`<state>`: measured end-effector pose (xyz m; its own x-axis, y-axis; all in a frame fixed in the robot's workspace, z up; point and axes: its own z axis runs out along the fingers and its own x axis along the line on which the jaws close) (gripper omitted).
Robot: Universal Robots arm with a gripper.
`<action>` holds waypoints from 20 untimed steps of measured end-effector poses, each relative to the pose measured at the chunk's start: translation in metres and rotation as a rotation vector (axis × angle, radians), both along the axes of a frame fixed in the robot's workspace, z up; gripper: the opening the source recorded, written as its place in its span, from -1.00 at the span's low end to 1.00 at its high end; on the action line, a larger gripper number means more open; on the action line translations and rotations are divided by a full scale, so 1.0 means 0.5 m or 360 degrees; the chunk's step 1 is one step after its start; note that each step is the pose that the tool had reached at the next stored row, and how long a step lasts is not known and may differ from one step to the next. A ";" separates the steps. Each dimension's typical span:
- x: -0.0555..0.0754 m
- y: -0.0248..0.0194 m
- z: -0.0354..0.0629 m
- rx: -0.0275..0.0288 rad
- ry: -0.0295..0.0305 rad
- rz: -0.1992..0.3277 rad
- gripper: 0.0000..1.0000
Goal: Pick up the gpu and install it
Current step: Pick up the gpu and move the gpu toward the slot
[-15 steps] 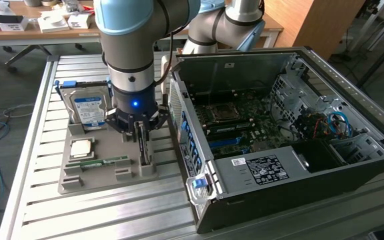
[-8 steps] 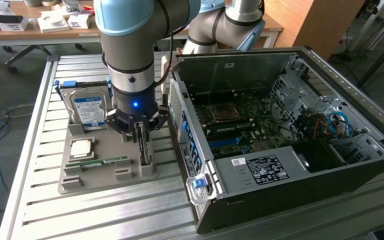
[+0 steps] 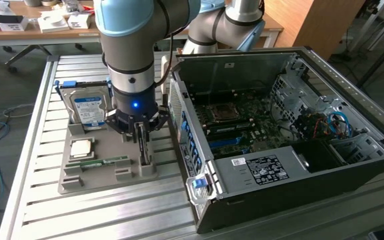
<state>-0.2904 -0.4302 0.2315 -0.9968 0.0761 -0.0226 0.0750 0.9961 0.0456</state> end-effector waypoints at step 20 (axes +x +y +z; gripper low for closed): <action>0.000 0.0049 -0.004 0.00000 -0.00001 0.0000 -0.28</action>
